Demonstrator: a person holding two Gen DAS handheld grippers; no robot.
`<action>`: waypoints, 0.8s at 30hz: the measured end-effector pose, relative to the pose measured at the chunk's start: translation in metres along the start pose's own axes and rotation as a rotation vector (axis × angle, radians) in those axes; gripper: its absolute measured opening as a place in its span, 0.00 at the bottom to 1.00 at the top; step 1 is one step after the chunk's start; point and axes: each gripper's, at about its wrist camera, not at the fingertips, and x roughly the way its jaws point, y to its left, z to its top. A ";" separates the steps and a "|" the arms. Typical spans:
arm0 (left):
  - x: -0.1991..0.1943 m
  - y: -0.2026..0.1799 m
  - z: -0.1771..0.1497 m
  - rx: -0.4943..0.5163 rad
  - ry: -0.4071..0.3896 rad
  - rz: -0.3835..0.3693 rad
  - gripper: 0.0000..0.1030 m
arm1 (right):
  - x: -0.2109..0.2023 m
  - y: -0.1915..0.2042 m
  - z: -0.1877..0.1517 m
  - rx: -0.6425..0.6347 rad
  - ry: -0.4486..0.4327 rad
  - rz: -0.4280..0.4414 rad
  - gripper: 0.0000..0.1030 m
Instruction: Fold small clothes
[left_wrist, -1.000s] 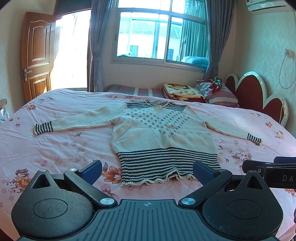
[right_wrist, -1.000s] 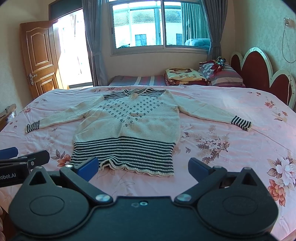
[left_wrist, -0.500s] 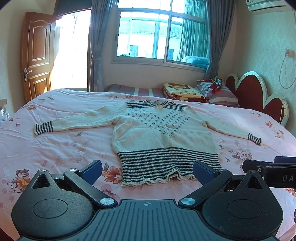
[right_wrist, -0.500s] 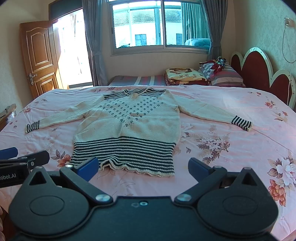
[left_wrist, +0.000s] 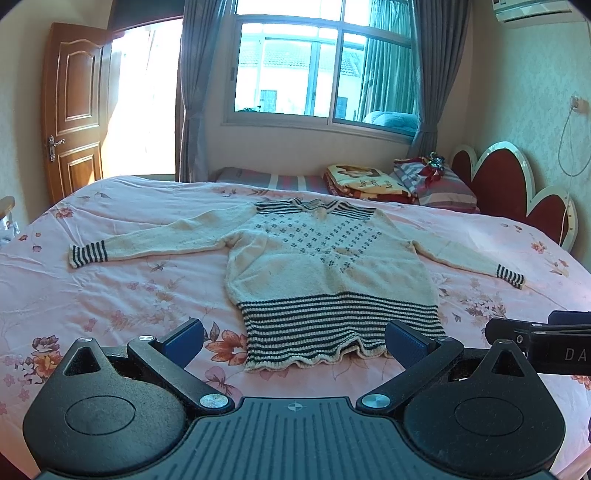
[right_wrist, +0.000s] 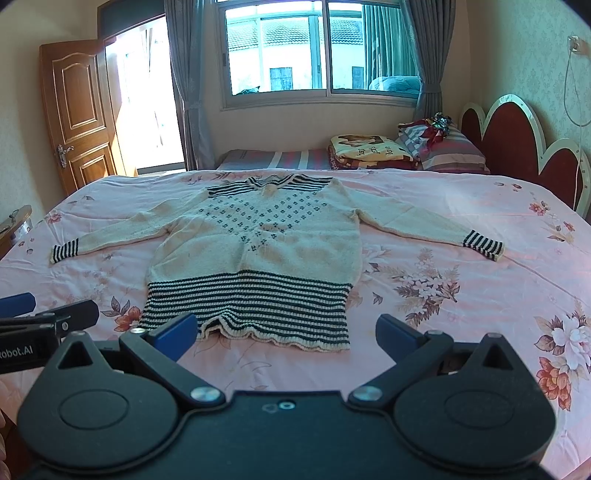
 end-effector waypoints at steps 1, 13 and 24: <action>0.000 0.000 0.000 0.001 0.001 0.002 1.00 | 0.001 0.000 0.000 -0.001 0.000 0.000 0.99; 0.002 0.001 -0.002 -0.002 0.009 0.005 1.00 | 0.001 0.000 -0.001 0.000 0.003 0.000 0.99; 0.013 0.007 0.002 -0.046 -0.015 -0.014 1.00 | 0.011 -0.015 -0.003 0.001 -0.081 -0.118 0.99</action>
